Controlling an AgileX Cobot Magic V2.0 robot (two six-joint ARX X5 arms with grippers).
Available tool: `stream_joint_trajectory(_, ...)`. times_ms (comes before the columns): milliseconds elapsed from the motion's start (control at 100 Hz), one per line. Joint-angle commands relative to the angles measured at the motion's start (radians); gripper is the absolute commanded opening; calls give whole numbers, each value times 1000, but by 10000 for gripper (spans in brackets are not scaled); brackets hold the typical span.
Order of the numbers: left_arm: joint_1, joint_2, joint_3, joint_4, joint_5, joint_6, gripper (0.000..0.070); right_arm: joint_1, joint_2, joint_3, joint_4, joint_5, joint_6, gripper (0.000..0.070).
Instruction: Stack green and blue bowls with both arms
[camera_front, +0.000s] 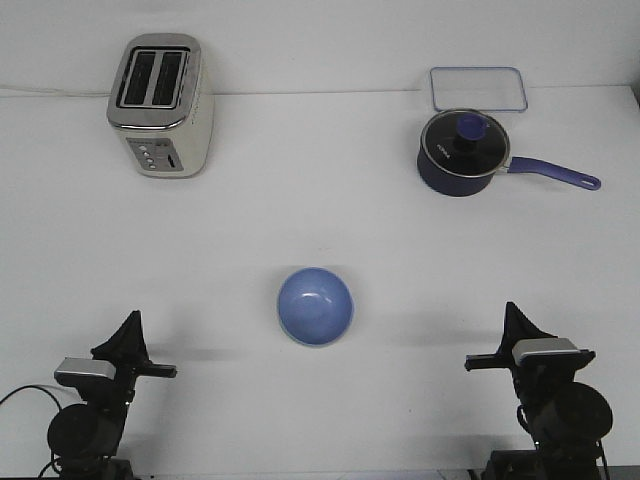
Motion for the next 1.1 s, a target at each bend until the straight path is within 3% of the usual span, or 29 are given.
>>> stream_joint_trajectory(0, 1, -1, -19, 13, -3, 12, 11, -1, -44, -38, 39, 3, 7, 0)
stream_joint_trajectory(180, 1, -1, -19, 13, -3, 11, 11, -1, -162, -161, 132, 3, 7, 0)
stream_joint_trajectory(580, 1, -1, -19, 13, -3, 11, 11, -15, -159, -365, 453, 4, 7, 0)
stream_joint_trajectory(1090, 1, -1, -19, 13, -3, 11, 11, -15, -159, -365, 453, 3, 7, 0)
